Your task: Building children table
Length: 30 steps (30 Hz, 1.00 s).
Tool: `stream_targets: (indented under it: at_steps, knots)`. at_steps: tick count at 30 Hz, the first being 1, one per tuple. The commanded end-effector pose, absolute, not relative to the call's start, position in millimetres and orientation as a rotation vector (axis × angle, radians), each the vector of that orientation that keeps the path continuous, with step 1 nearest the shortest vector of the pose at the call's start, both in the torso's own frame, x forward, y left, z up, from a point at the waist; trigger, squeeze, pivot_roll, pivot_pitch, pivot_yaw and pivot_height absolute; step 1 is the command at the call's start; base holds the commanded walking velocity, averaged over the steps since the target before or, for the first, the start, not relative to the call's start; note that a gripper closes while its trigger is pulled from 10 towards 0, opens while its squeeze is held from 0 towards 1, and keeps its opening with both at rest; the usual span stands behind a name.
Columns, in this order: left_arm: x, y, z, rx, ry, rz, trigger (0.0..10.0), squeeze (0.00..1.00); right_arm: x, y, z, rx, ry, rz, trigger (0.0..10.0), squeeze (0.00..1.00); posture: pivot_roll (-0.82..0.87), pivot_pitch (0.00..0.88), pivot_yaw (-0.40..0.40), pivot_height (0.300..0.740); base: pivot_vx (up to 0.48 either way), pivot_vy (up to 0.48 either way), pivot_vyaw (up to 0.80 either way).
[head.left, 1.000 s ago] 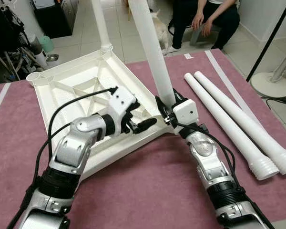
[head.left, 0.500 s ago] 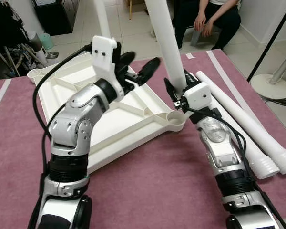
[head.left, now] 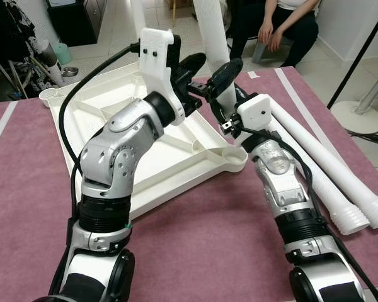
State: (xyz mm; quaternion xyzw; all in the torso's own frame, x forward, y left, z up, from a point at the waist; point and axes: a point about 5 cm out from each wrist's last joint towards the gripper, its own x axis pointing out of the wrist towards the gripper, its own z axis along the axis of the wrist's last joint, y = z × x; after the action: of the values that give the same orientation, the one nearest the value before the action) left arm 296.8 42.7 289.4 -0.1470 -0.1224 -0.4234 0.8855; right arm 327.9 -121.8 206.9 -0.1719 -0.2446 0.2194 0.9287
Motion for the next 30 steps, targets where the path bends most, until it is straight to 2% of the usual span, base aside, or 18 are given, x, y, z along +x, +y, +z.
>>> stream_targets:
  at_steps: [1, 8, 9, 11, 12, 13, 14, 19, 20, 27, 28, 29, 30]
  knots:
    - [300, 39, 294, -0.315, -0.254, -0.864, 10.0, 0.0, 325, -108, 203, -0.358, -0.5, 0.505, 10.0, 0.0, -0.04, 0.0, 0.104, 0.74, 0.0, 0.0, 0.0]
    - [309, 38, 288, -0.308, -0.201, -0.789, 10.0, 0.0, 322, -101, 197, -0.365, -0.502, 0.516, 10.0, 0.0, -0.05, 0.0, 0.114, 0.74, 0.0, 0.0, 0.0]
    - [309, 37, 289, -0.318, -0.197, -0.791, 9.1, 0.0, 321, -101, 194, -0.363, -0.494, 0.524, 10.0, 0.0, -0.05, 0.0, 0.113, 0.74, 0.0, 0.0, 0.0]
    - [308, 37, 289, -0.322, -0.199, -0.794, 9.1, 0.0, 321, -100, 193, -0.363, -0.492, 0.524, 10.0, 0.0, -0.05, 0.0, 0.113, 0.74, 0.0, 0.0, 0.0]
    - [308, 37, 290, -0.327, -0.201, -0.797, 2.8, 0.0, 321, -100, 192, -0.365, -0.487, 0.523, 10.0, 0.0, -0.05, 0.0, 0.113, 0.74, 0.0, 0.0, 0.0]
    - [308, 37, 290, -0.327, -0.201, -0.797, 2.8, 0.0, 321, -100, 192, -0.365, -0.487, 0.523, 10.0, 0.0, -0.05, 0.0, 0.113, 0.74, 0.0, 0.0, 0.0]
    - [308, 36, 291, -0.329, -0.201, -0.797, 0.0, 0.0, 321, -101, 191, -0.367, -0.485, 0.522, 10.0, 0.0, -0.05, 0.0, 0.113, 0.74, 0.0, 0.0, 0.0]
    - [305, 34, 291, -0.313, -0.216, -0.816, 0.0, 0.0, 324, -101, 186, -0.382, -0.45, 0.513, 10.0, 0.0, -0.05, 0.0, 0.114, 0.74, 0.0, 0.0, 0.0]
    - [300, 32, 290, -0.255, -0.233, -0.838, 0.0, 0.0, 328, -103, 185, -0.376, -0.423, 0.488, 10.0, 0.0, -0.05, 0.0, 0.114, 0.74, 0.0, 0.0, 0.0]
    - [295, 27, 285, -0.175, -0.243, -0.859, 0.0, 0.0, 331, -103, 187, -0.361, -0.408, 0.471, 10.0, 0.0, -0.05, 0.0, 0.11, 0.74, 0.0, 0.0, 0.0]
    - [292, 21, 281, -0.099, -0.261, -0.878, 0.0, 0.0, 332, -100, 188, -0.351, -0.404, 0.479, 10.0, 0.43, -0.05, 0.0, 0.108, 0.74, 0.0, 0.0, 0.0]
    - [291, 19, 280, -0.077, -0.267, -0.882, 0.0, 0.0, 332, -98, 188, -0.333, -0.399, 0.484, 10.0, 1.0, -0.04, 0.0, 0.107, 0.74, 0.0, 0.0, 0.0]
    - [291, 19, 280, -0.077, -0.267, -0.882, 0.0, 0.0, 332, -98, 188, -0.333, -0.399, 0.484, 10.0, 1.0, -0.04, 0.0, 0.107, 0.74, 0.0, 0.0, 0.0]
